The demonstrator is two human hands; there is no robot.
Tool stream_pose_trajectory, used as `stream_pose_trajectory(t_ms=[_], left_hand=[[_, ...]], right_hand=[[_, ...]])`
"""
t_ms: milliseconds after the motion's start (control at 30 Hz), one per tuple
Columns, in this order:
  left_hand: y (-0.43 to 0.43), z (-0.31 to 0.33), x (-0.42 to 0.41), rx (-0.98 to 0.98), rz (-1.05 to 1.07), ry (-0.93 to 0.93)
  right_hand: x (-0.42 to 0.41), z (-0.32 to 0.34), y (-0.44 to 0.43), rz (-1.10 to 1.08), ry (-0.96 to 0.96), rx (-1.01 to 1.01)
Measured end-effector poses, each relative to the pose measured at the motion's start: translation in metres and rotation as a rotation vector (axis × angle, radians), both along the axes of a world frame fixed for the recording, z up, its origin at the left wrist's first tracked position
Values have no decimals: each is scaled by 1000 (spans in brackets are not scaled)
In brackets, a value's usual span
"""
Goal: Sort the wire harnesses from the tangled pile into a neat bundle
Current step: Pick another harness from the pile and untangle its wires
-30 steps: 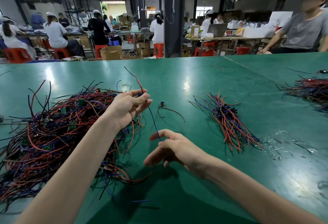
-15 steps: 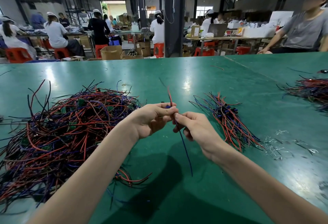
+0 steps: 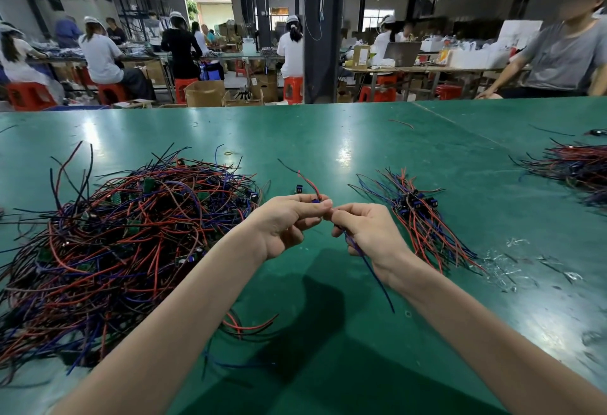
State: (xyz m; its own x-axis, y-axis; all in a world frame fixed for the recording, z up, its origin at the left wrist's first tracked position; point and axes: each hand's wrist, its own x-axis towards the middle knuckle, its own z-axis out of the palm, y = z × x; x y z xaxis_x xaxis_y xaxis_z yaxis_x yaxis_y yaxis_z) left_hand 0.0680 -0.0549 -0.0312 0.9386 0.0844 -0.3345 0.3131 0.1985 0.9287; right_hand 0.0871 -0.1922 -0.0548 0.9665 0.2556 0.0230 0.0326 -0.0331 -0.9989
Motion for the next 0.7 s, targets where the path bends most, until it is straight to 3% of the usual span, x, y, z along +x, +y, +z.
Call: stream_pose_trajectory(t_ms=[233,433,567,700], left_hand=[[-3,2,-3,35,-5,24],[20,32,-10,17,-43,-31],[47,56,-19,-12,-1,-148],[66,69,-26,107,131,-261]], right_hand=[[6,4,-3,15,65,43],[58,46,-55,-292,-51,165],[97,33,-92,-482,-26,-39],[117,-5,-104,-507,99,-292]])
